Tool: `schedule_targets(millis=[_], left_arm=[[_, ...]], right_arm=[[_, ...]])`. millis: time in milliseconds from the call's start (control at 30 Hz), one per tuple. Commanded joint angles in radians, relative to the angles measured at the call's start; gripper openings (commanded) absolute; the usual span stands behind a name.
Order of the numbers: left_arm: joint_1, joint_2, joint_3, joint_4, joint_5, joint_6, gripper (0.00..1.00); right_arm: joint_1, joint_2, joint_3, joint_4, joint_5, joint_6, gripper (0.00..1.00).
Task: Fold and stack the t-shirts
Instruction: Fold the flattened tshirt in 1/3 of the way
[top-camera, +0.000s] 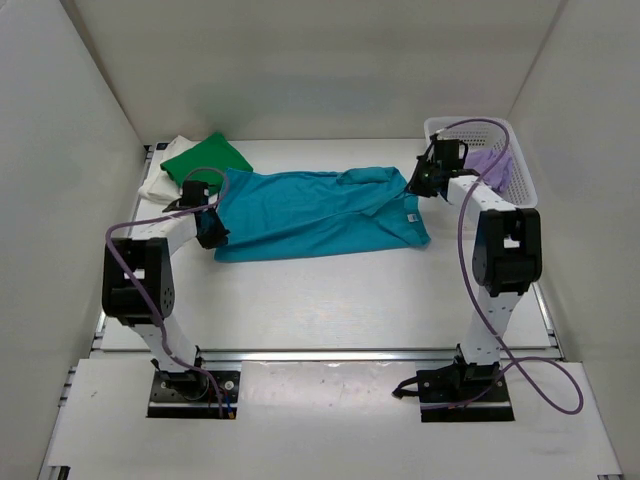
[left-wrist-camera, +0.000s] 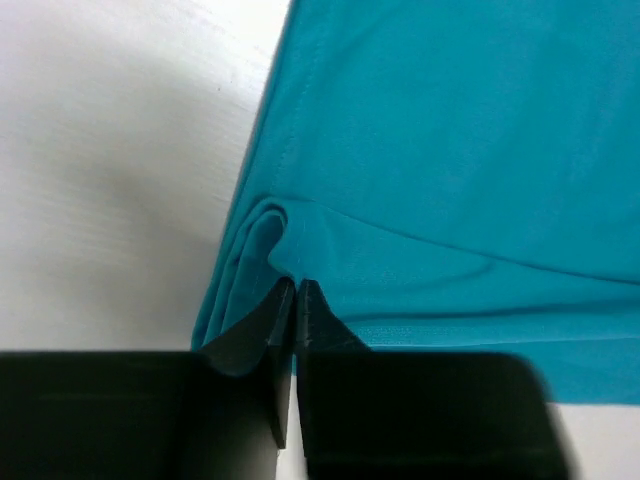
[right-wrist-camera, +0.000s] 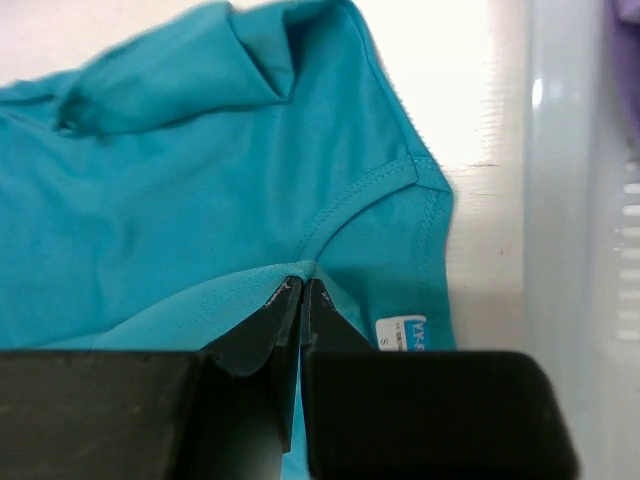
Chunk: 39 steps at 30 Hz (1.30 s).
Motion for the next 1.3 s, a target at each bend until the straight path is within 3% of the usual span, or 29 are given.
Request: schedule_targets(millis=[0,33,67,167,300,400,433,467,633,767,833,900,1033,1267], left_arm=[[0.009,0.011,0.022,0.024,-0.013,-0.015,0.18],[0.006,0.003,0.022,0.031,-0.013,-0.015,0.28],[0.036,-0.012,0.01,0.037,-0.013,-0.027,0.33],[0.042,-0.128,-0.033,0.05,-0.051,-0.05,0.62],[0.058,-0.326,-0.134,0.079,-0.042,-0.077,0.72],[0.068,-0.404,-0.266,0.114,0.028,-0.122,0.65],[0.07,-0.42,-0.324,0.151,0.065,-0.148,0.59],[0.065,-0.429,-0.376,0.181,0.077,-0.172,0.54],[0.067,-0.429,-0.473,0.269,0.068,-0.22,0.39],[0.075,-0.39,-0.469,0.317,0.036,-0.243,0.38],[0.068,-0.343,-0.443,0.321,0.036,-0.245,0.43],[0.081,-0.305,-0.44,0.353,0.053,-0.265,0.46],[0.099,-0.27,-0.469,0.442,0.091,-0.32,0.51],[0.102,-0.207,-0.454,0.462,0.073,-0.344,0.39]], right_arm=[[-0.001,0.054,0.082,-0.054,0.026,-0.023,0.0],[0.001,0.057,0.092,-0.06,0.026,-0.017,0.0],[0.005,0.054,0.106,-0.072,0.037,-0.023,0.04],[0.013,0.014,0.113,-0.101,0.047,-0.029,0.17],[0.025,-0.121,0.011,-0.08,0.071,-0.025,0.34],[0.031,-0.26,-0.18,-0.004,0.069,0.011,0.33],[0.024,-0.33,-0.279,0.018,0.037,0.037,0.14],[0.014,-0.398,-0.402,0.082,0.022,0.078,0.01],[-0.002,-0.587,-0.764,0.337,-0.024,0.181,0.0],[-0.059,-0.584,-0.842,0.369,-0.061,0.207,0.0],[-0.103,-0.552,-0.852,0.394,-0.08,0.21,0.06],[-0.143,-0.518,-0.878,0.447,-0.155,0.245,0.22],[-0.197,-0.458,-0.875,0.513,-0.169,0.256,0.36],[-0.185,-0.334,-0.811,0.554,-0.172,0.29,0.37]])
